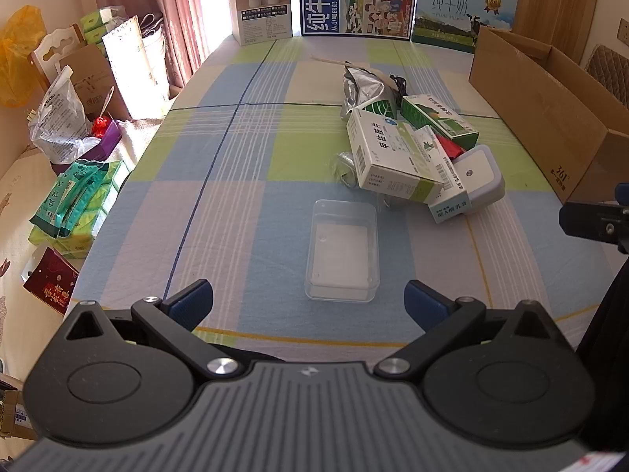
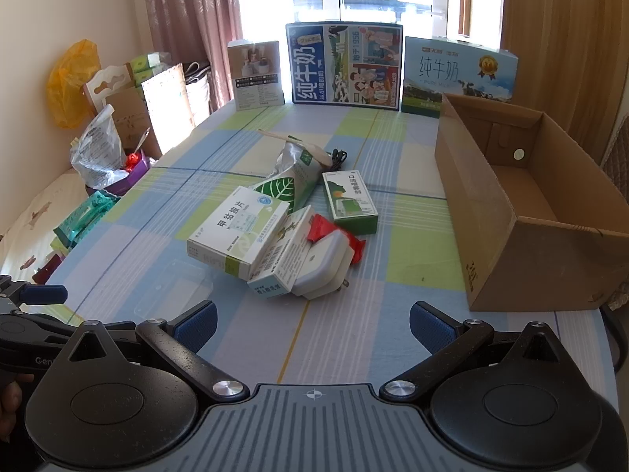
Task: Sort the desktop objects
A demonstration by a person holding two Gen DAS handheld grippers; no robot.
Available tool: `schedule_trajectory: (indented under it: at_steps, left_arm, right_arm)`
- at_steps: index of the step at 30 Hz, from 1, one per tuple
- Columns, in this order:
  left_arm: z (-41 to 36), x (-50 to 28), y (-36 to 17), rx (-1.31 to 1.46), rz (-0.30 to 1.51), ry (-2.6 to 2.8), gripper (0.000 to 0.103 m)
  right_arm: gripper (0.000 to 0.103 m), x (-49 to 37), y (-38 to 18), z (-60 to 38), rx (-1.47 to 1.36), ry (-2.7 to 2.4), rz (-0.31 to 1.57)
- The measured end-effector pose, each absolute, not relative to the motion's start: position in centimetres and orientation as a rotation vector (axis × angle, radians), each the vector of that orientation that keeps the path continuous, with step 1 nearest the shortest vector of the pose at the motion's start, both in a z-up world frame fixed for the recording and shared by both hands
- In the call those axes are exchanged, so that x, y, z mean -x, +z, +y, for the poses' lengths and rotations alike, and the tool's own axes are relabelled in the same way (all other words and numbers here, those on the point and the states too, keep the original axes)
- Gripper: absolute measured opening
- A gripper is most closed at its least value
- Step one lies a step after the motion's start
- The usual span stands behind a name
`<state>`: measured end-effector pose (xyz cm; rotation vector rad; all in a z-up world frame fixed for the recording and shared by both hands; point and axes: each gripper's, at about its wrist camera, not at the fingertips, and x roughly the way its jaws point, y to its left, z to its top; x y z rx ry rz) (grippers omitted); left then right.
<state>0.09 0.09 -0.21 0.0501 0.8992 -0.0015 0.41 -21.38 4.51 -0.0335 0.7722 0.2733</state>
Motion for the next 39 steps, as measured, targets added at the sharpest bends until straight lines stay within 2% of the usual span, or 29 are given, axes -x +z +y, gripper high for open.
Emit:
schedule_trajectory:
  at_steps: [21, 27, 33, 39]
  left_arm:
    - [0.2, 0.0, -0.4, -0.050, 0.904, -0.006, 0.102]
    - [0.1, 0.0, -0.3, -0.059, 0.906, -0.013, 0.102]
    - [-0.3, -0.4, 0.0, -0.078, 0.921, -0.052, 0.102]
    - [-0.7, -1.8, -0.3, -0.117, 0.970, -0.107, 0.102]
  right_arm:
    - [0.101, -0.7, 4.3, -21.5, 0.015, 0.296, 0.785]
    - [0.101, -0.7, 6.3, -22.4, -0.013, 0.359, 0.746]
    - [0.101, -2.4, 7.9, -22.2, 0.118, 0.417, 0.709]
    - [0.101, -5.1, 8.5, -21.3, 0.337, 0.509, 0.754]
